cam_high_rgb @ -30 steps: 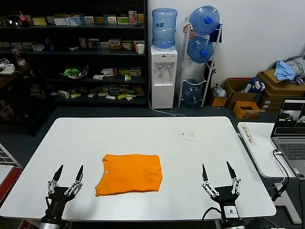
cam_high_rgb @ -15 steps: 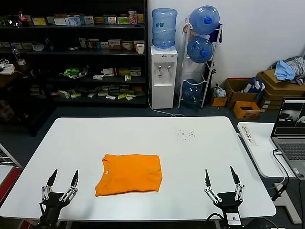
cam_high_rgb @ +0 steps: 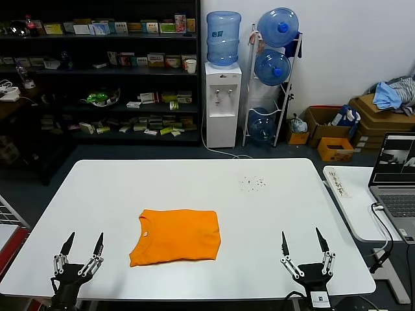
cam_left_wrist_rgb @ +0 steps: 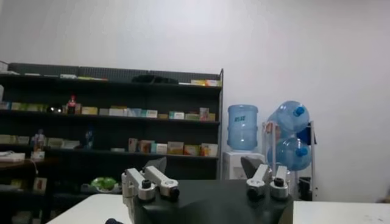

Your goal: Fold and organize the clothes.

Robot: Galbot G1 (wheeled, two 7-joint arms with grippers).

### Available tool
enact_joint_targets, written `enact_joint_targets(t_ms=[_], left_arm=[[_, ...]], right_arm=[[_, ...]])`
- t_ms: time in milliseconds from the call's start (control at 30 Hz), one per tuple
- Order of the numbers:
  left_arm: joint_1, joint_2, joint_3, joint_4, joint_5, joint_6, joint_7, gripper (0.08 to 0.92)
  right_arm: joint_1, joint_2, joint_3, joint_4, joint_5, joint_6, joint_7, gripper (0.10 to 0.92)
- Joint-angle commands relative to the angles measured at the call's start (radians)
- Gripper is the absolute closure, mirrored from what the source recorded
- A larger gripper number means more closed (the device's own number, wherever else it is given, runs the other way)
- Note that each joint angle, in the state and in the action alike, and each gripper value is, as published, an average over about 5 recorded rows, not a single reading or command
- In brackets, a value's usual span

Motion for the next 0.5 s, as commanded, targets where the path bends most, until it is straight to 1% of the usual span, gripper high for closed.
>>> enact_joint_targets(t_ms=[33, 500], left_arm=[[0.004, -0.004, -0.005, 0.002, 0.001, -0.008, 0.005, 0.177], [0.003, 0.0, -0.003, 0.005, 0.001, -0.015, 0.006, 0.177]], right_arm=[[0.002, 0.006, 0.003, -0.003, -0.001, -0.007, -0.015, 0.203], [0.003, 0.008, 0.0, -0.009, 0.012, -0.011, -0.01, 0.203]])
